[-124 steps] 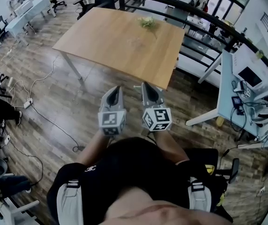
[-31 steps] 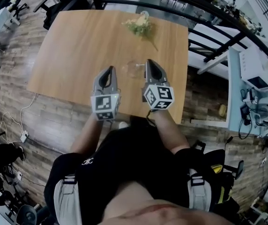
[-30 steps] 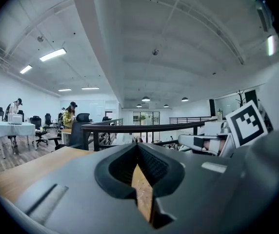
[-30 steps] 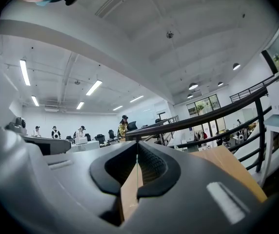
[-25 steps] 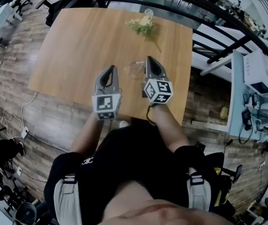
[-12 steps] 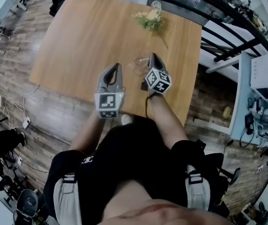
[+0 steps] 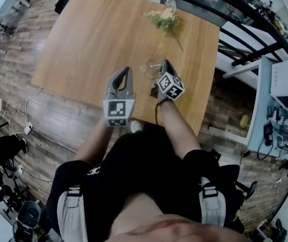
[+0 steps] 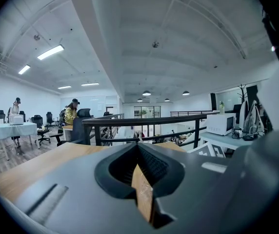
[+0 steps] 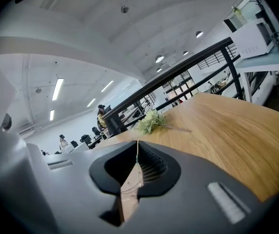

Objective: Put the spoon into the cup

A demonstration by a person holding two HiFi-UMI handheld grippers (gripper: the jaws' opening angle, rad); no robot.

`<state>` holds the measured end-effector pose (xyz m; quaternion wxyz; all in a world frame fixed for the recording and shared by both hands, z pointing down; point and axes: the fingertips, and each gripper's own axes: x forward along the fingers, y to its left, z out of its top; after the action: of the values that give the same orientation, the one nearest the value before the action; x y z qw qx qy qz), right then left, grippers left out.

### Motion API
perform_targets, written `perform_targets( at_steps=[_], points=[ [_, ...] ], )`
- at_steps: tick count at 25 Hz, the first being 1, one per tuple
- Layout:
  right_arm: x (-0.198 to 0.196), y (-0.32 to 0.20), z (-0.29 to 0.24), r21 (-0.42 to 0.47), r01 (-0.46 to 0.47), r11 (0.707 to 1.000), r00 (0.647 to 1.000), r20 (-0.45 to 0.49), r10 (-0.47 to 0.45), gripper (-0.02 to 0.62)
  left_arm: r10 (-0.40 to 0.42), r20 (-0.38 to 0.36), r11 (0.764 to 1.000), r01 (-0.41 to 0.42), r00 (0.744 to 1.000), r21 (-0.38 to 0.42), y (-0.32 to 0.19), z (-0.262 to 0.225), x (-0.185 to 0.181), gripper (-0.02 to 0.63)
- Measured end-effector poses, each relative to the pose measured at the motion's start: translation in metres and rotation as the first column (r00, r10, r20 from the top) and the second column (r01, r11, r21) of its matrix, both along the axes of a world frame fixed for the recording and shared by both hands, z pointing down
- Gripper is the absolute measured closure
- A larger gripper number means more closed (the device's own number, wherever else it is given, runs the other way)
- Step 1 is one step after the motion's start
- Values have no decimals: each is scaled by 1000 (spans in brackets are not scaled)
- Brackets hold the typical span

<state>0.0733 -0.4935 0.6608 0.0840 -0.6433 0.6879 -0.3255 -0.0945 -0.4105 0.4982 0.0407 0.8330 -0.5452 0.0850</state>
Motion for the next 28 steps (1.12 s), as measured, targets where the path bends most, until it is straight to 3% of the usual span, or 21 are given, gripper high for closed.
perform_targets(
  at_steps=[10,16,23,28],
  points=[
    [-8,-2,15,-45,9,999,998,57,-7,580,3,21,1000,-3,1000,-6,0,4,0,594],
    [-15,-2,16,-37,44,998,996,78,-41,502,16,25,1000,-16,1000,-13,2,7,7,594],
    [-15,3,26,-63,69,996,995,70,-65,435,38,32,999,-37,999,-16,8,10,13,594],
    [-9,12,17,-51,68,996,998,21,-67,453,45,26,999,-44,999,-9,14,8,15,594]
  ],
)
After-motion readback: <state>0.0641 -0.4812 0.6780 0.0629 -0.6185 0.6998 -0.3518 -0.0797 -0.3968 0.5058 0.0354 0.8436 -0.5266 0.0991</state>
